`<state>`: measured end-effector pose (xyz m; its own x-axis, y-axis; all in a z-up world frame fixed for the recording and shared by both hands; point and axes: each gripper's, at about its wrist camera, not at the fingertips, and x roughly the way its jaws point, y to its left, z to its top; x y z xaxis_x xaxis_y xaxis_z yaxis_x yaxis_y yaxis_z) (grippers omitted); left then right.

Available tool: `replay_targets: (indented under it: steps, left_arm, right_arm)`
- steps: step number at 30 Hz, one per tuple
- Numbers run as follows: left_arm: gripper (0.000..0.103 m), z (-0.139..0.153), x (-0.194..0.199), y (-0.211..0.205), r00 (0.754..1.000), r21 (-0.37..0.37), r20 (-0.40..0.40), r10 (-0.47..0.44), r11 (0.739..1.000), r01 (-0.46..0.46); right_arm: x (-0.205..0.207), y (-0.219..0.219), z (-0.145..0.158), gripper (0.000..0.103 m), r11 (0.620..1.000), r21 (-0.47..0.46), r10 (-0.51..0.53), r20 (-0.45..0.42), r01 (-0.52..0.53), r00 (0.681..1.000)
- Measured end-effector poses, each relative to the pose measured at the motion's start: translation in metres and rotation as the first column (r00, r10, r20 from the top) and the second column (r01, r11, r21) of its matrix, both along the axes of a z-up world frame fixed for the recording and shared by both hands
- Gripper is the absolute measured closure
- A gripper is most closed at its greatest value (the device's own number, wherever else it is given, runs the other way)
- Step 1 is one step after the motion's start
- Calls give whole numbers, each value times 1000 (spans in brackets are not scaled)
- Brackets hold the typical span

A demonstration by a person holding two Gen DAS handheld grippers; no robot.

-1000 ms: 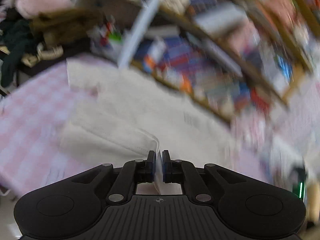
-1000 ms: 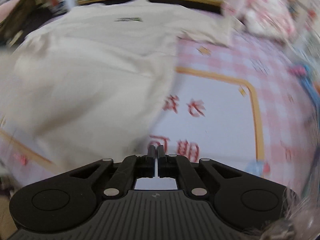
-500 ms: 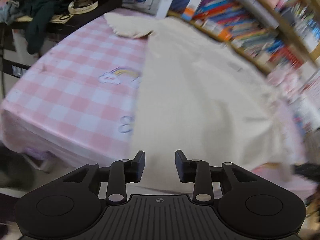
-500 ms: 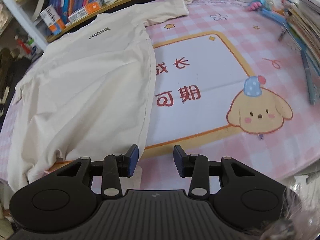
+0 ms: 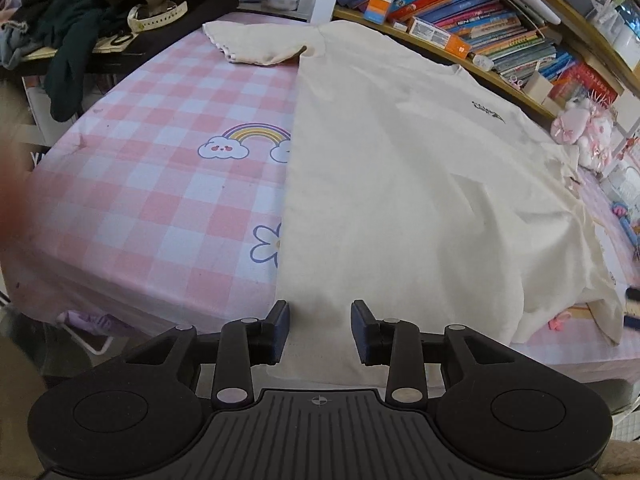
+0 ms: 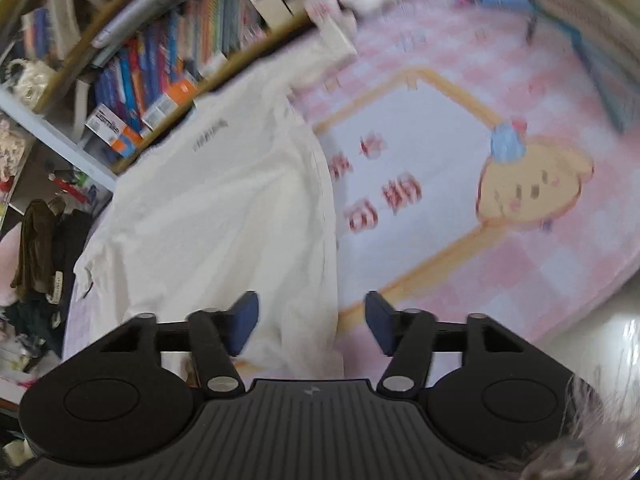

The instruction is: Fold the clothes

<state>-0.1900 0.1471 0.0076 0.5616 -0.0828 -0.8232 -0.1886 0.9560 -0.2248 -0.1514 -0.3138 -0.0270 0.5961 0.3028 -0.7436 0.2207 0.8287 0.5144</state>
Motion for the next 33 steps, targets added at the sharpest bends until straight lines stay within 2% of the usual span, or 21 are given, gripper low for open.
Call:
replay_targets:
  steps: [3, 4, 5, 6, 7, 9, 12, 16, 20, 27, 30, 33]
  left_arm:
    - [70, 1, 0, -5, 1000, 35, -1, -20, 999, 20]
    - [71, 2, 0, -7, 1000, 48, -2, -30, 998, 30]
    - [75, 2, 0, -8, 999, 58, -4, -38, 998, 38]
    - [78, 2, 0, -8, 999, 69, -6, -40, 997, 40]
    - [89, 3, -1, -7, 999, 81, -9, -40, 996, 41]
    - [101, 3, -2, -3, 999, 95, -14, -37, 995, 38]
    - [103, 2, -6, 8, 1000, 58, -12, -13, 998, 13]
    - [103, 2, -8, 10, 1000, 73, -8, -6, 997, 7]
    - [103, 2, -7, 9, 1000, 74, -7, -9, 997, 10]
    - [103, 3, -4, -4, 998, 123, -12, -61, 990, 62]
    - [103, 5, -7, -4, 997, 106, -9, -77, 991, 78]
    - [103, 11, -14, -1, 996, 81, 17, -85, 993, 83]
  right_arm:
    - [3, 14, -7, 47, 997, -27, 70, -41, -71, 997]
    - [2, 22, -8, 53, 993, -53, 108, -39, -110, 993]
    - [2, 31, -9, 60, 985, -84, 150, -37, -152, 988]
    - [2, 41, -8, 82, 970, -131, 201, -32, -204, 979]
    - [3, 50, -8, 94, 952, -173, 250, -31, -251, 968]
    - [3, 55, 2, 95, 938, -182, 297, -11, -294, 955]
    - [-3, 40, 29, 95, 952, -128, 288, 76, -277, 954]
    - [-11, 10, 54, 96, 961, -187, 223, 95, -203, 970]
    - [-13, -8, 53, 96, 968, -203, 169, 76, -151, 983]
    - [-15, -3, 35, 95, 964, -215, 168, 37, -156, 985]
    - [-16, -5, 31, 95, 952, -258, 173, 16, -163, 985]
    - [-18, -10, 37, 95, 964, -203, 181, 35, -170, 983]
